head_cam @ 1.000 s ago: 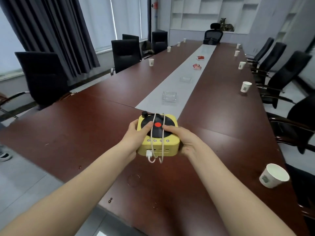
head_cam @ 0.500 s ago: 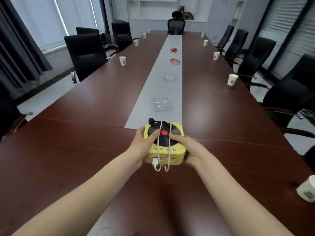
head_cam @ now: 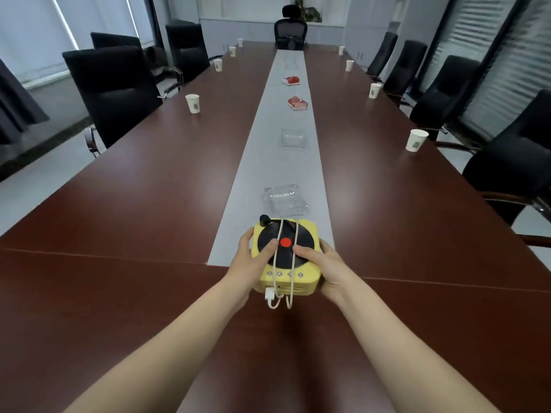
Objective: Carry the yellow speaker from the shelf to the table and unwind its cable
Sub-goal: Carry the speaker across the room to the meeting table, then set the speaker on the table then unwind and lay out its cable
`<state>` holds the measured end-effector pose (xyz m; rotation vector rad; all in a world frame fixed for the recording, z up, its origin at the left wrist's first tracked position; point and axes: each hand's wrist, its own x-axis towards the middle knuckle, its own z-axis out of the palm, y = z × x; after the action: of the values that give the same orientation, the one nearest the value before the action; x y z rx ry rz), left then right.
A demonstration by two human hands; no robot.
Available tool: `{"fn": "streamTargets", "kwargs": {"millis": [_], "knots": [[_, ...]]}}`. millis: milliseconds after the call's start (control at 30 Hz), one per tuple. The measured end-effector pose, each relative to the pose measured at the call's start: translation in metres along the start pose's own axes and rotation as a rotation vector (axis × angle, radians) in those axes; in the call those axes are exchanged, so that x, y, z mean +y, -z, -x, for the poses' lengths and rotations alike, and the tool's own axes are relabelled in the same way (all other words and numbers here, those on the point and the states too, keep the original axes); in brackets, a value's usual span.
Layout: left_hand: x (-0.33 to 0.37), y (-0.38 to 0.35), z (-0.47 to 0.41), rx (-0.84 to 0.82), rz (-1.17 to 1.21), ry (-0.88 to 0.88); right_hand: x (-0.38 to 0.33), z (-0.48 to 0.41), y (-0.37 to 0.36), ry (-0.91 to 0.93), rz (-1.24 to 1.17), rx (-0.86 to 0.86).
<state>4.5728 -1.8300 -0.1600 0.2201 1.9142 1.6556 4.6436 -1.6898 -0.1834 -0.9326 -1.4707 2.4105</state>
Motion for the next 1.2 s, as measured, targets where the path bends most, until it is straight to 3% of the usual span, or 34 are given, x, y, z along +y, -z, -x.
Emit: {"fn": "streamTargets", "kwargs": {"millis": [567,767,1067,1200], "knots": [[-0.062,-0.003,-0.148,-0.038,-0.04,0.039,0.04,-0.144,0.013,-0.116,0.058,0.048],[-0.068,-0.003,-0.164,-0.014,-0.103,0.005,0.044,-0.161,0.015,-0.043,0.155,0.034],[-0.084,0.001,-0.17,-0.008,-0.338,0.034,0.05,-0.161,0.014,0.075,0.506,0.051],[-0.086,-0.003,-0.17,0.049,-0.571,0.088,0.046,-0.164,0.009,0.128,0.91,0.159]]}}
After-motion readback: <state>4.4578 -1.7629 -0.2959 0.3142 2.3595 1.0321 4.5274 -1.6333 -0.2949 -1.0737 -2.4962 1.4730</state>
